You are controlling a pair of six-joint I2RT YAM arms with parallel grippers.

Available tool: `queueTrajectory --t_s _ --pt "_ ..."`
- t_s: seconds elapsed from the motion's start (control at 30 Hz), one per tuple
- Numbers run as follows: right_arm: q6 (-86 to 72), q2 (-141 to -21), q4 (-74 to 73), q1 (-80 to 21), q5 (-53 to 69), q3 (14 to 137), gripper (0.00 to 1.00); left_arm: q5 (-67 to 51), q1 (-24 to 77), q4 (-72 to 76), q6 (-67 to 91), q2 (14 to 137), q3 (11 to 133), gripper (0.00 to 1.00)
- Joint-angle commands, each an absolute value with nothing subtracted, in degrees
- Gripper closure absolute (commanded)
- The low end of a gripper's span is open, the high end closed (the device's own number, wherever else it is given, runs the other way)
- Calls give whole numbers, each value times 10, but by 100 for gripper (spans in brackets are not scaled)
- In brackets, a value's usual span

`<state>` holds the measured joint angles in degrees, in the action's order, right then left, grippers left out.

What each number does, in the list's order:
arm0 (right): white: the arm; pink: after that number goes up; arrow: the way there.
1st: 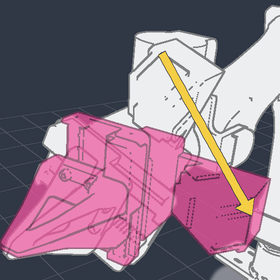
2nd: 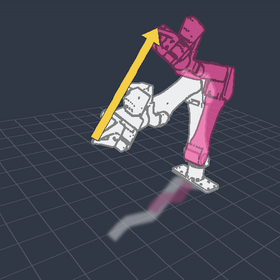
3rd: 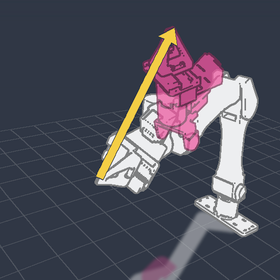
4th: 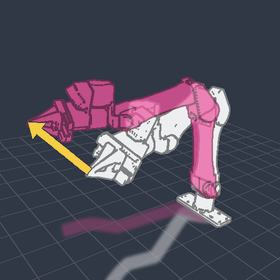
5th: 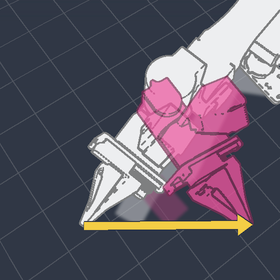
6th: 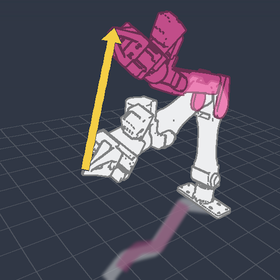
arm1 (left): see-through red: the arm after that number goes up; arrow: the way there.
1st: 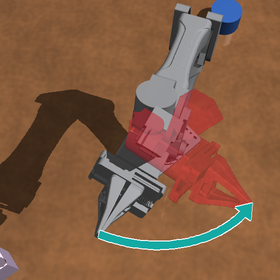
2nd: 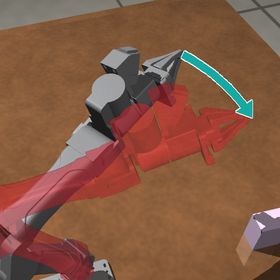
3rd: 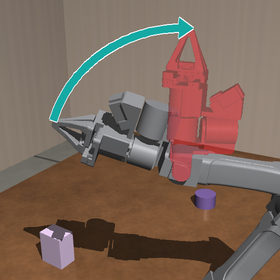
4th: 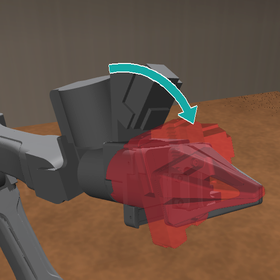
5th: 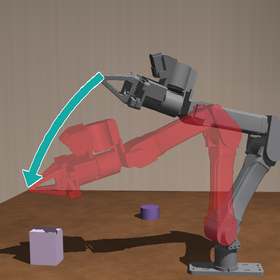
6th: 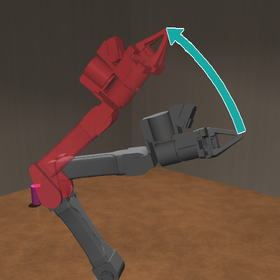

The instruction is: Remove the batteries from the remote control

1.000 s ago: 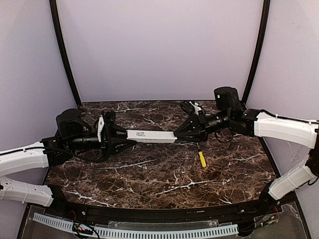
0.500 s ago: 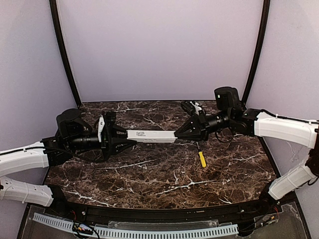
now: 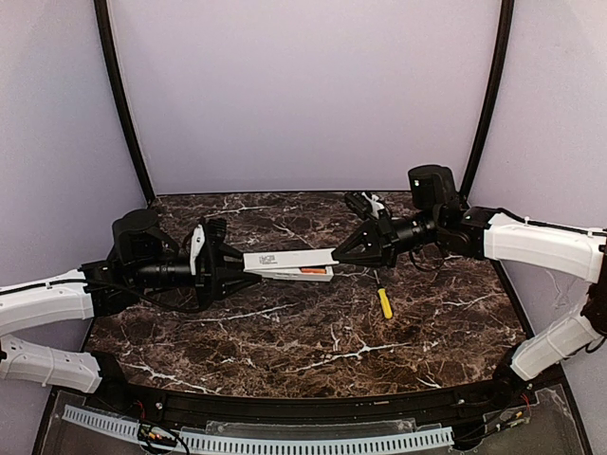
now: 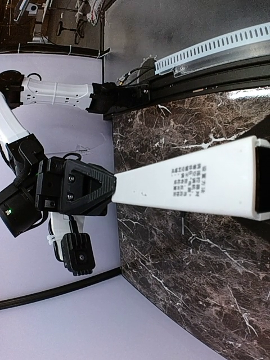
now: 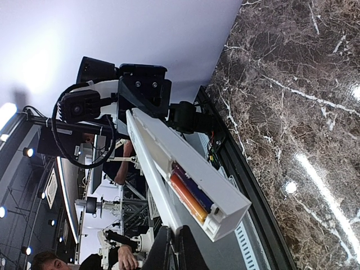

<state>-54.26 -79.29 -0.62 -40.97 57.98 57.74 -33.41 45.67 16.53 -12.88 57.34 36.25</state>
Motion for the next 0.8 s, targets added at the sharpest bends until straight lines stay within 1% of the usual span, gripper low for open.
queueTrajectory --t_s 0.0,0.27,0.43,0.77 --pt "-538 -795 2 -409 576 586 94 -336 462 171 -133 572 372 100" --pt "-536 -793 2 -410 576 583 100 -336 462 173 -132 569 372 100" --pt "-540 -784 5 -410 576 576 100 -333 462 174 -132 567 372 100" --pt "-572 -763 66 -409 593 556 100 -329 462 175 -133 563 371 100"
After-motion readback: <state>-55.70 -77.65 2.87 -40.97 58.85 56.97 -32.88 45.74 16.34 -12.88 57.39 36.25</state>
